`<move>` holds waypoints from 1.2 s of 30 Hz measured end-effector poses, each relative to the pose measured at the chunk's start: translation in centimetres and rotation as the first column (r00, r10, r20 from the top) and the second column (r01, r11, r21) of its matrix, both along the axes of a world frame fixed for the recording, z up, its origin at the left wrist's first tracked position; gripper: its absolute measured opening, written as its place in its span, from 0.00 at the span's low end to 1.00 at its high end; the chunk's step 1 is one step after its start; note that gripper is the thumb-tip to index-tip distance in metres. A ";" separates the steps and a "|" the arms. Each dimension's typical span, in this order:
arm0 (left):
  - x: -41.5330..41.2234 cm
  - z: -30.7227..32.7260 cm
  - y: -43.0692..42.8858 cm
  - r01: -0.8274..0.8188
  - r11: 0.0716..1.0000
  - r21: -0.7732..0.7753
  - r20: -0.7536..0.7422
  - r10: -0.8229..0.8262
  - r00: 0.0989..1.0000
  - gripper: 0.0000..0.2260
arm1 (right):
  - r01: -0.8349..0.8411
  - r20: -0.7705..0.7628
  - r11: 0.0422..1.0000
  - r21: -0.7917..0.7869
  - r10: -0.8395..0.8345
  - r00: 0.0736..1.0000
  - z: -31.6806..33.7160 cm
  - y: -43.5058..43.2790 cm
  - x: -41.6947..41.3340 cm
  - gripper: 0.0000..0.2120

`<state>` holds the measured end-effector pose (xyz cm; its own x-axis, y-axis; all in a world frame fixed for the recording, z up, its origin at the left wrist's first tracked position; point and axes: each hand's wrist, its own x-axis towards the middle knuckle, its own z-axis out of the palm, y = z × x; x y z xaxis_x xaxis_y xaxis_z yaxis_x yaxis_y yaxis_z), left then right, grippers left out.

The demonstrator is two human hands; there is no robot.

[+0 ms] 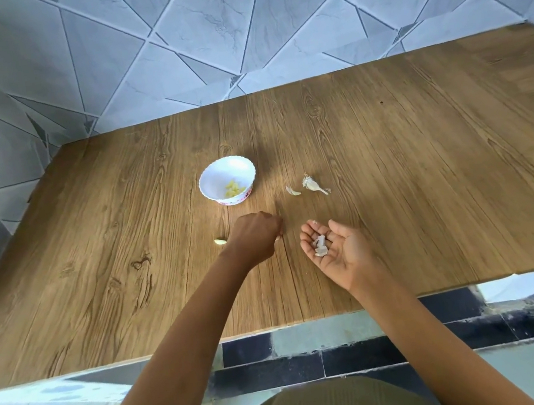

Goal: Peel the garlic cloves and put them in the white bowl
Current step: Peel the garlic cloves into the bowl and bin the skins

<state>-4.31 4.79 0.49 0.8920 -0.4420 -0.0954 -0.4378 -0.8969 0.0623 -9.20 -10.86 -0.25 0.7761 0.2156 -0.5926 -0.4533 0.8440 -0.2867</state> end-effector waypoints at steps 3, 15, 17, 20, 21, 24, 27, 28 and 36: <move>0.6 0.1 0.6 -0.133 0.977 -0.169 -0.080 0.121 0.989 0.09 | -0.029 0.004 0.999 -0.020 0.029 1.000 0.1 0.4 0.1 0.15; -1.5 1.3 0.1 -0.054 0.874 -0.483 0.078 0.104 0.992 0.09 | -0.033 -0.014 0.999 0.021 0.033 0.999 0.8 1.8 1.0 0.14; -1.1 0.7 0.7 -0.160 0.901 -0.404 0.044 0.193 0.980 0.08 | -0.034 -0.011 0.999 0.003 0.034 0.999 0.7 1.5 1.0 0.15; -1.1 -0.3 1.6 -0.146 0.945 -0.292 -0.009 0.149 0.989 0.10 | -0.028 -0.014 1.000 -0.012 0.028 1.000 0.5 1.1 1.1 0.16; -1.1 -0.5 1.8 -0.114 0.952 -0.285 -0.001 0.119 0.993 0.10 | -0.023 -0.015 1.000 -0.010 0.023 1.000 0.5 1.0 1.1 0.16; -1.1 -0.7 2.1 -0.035 0.960 -0.277 0.008 0.038 0.999 0.15 | -0.009 -0.017 1.000 -0.005 0.009 1.000 0.4 0.7 1.0 0.15; -1.4 -0.7 2.6 -0.008 0.962 -0.274 0.004 0.010 1.000 0.14 | -0.012 -0.016 1.000 -0.014 0.011 1.000 0.4 0.6 1.0 0.15; -1.5 -0.7 2.6 -0.003 0.960 -0.278 -0.006 0.002 1.000 0.12 | -0.011 -0.014 1.000 -0.014 0.010 1.000 0.4 0.6 1.0 0.15; -1.2 -0.1 1.6 0.016 0.992 -0.127 0.043 -0.011 0.999 0.07 | -0.024 -0.019 1.000 -0.003 0.024 1.000 0.2 1.1 1.1 0.15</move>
<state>-5.46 6.42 0.36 0.8878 -0.4603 -0.0002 -0.4546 -0.8769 0.1564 -8.14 -9.76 -0.03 0.7592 0.2324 -0.6080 -0.4789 0.8320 -0.2800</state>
